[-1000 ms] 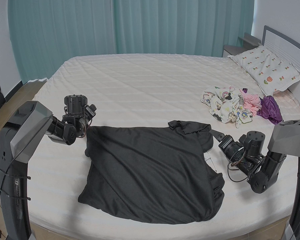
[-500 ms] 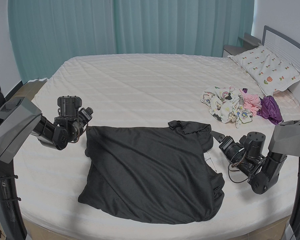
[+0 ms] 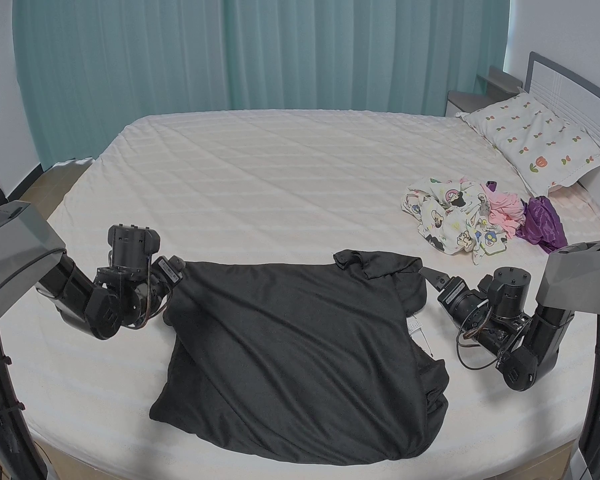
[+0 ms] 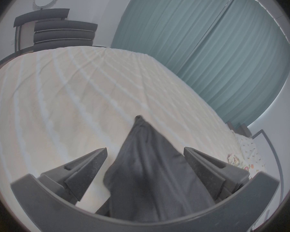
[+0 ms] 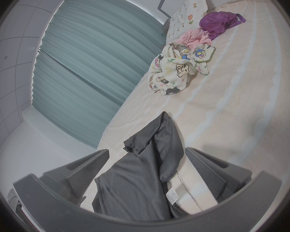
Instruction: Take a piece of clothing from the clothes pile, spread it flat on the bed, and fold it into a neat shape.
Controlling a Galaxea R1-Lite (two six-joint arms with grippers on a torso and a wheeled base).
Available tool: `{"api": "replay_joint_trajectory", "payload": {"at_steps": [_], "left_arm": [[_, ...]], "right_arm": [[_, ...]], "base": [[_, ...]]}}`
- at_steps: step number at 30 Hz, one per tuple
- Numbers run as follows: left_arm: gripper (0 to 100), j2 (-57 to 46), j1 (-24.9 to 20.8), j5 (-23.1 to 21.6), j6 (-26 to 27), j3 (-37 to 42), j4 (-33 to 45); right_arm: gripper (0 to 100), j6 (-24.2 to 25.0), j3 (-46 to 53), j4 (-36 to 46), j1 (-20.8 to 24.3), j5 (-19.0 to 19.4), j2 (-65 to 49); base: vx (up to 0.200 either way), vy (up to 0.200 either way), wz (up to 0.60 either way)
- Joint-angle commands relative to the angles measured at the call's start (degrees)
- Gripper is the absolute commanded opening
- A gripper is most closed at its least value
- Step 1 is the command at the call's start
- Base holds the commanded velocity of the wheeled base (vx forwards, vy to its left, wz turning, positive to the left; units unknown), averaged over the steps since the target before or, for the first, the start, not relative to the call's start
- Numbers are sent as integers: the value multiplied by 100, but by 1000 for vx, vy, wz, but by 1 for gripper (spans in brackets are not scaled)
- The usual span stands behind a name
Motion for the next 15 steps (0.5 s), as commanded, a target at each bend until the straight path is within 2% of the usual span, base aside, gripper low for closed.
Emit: {"api": "replay_joint_trajectory", "payload": {"at_steps": [1, 9, 15], "left_arm": [[100, -441, -129, -104, -59, 740, -18], [100, -1267, -138, -737, -41, 2419, -615], [100, -1346, -138, -1063, -59, 2884, -633]], "right_arm": [[100, -2, 22, -1, 1, 16, 30], [100, -11, 57, 8, 53, 16, 30], [100, -11, 66, 17, 62, 16, 39]], "base": [[0, 0, 0], [0, 0, 0], [0, 0, 0]]}}
